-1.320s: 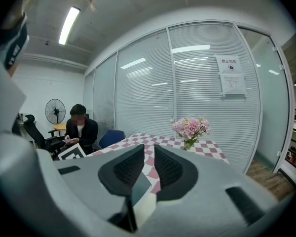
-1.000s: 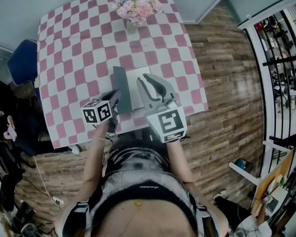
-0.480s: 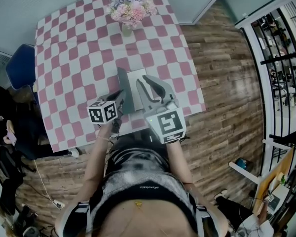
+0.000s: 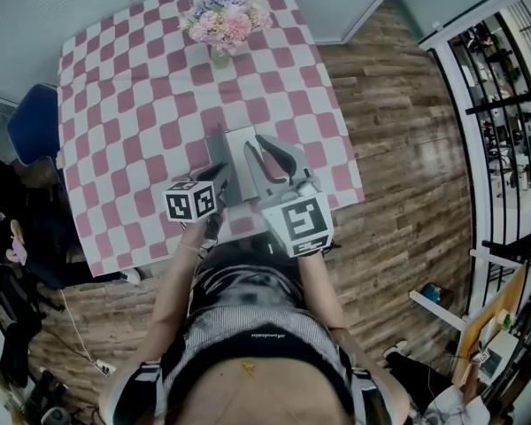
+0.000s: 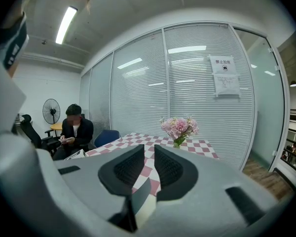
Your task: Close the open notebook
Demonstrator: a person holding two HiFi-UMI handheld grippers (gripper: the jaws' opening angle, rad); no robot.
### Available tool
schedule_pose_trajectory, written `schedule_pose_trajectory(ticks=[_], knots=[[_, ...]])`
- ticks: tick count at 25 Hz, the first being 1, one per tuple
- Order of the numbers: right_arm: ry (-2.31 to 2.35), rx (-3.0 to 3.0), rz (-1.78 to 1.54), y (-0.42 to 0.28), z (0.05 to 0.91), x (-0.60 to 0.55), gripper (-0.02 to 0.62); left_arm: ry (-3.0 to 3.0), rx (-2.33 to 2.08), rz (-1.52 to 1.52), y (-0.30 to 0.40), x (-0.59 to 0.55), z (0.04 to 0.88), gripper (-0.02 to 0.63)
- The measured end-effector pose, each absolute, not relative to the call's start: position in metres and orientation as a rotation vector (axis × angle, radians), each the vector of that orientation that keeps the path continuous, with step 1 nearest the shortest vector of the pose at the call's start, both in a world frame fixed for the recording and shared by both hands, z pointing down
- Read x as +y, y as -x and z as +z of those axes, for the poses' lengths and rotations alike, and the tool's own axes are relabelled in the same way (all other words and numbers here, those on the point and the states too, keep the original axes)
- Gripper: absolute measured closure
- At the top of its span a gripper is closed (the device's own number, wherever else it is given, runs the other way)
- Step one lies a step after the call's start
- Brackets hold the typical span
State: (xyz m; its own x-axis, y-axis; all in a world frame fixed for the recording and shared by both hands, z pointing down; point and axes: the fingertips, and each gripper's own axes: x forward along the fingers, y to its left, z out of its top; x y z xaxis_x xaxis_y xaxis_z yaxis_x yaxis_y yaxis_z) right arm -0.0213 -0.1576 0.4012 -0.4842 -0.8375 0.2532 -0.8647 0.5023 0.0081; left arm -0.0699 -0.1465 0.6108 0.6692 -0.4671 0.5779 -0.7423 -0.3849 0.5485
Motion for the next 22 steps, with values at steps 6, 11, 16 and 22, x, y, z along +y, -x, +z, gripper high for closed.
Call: schedule_pose_trajectory(ticks=[6, 11, 16, 22], knots=[[-1.437, -2.528, 0.173, 0.011, 0.402, -0.165, 0.532, -2.041, -0.930, 0.450, 0.054, -0.147, 0.618, 0.571], [-1.415, -2.540, 0.168, 0.003, 0.403, -0.171, 0.532, -2.026, -0.934, 0.467, 0.042, -0.147, 0.626, 0.566], [-1.383, -2.548, 0.182, -0.005, 0.405, -0.176, 0.532, -2.011, -0.953, 0.483, 0.035, -0.147, 0.632, 0.565], [-1.365, -2.557, 0.180, -0.013, 0.407, -0.180, 0.532, -1.995, -0.930, 0.493, 0.020, -0.144, 0.644, 0.558]])
